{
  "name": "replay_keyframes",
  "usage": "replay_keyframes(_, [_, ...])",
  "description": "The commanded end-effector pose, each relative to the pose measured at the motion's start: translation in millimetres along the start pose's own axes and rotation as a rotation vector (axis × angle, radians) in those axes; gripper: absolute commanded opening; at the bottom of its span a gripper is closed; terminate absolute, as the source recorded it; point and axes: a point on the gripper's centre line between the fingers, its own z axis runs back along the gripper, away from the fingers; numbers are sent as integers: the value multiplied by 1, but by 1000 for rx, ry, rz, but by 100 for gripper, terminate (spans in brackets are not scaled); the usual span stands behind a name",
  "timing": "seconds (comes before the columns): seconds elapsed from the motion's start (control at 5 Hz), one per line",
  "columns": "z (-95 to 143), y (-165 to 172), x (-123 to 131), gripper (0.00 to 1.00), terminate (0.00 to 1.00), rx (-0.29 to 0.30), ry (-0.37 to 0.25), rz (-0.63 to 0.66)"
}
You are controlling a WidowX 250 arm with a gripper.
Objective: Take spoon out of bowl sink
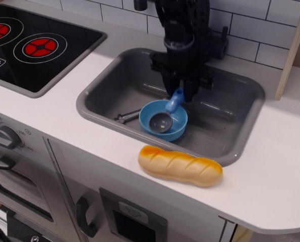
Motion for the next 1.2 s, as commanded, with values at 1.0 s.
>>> replay_keyframes(1.0, [-1, -91, 13, 0, 0, 21, 112, 251])
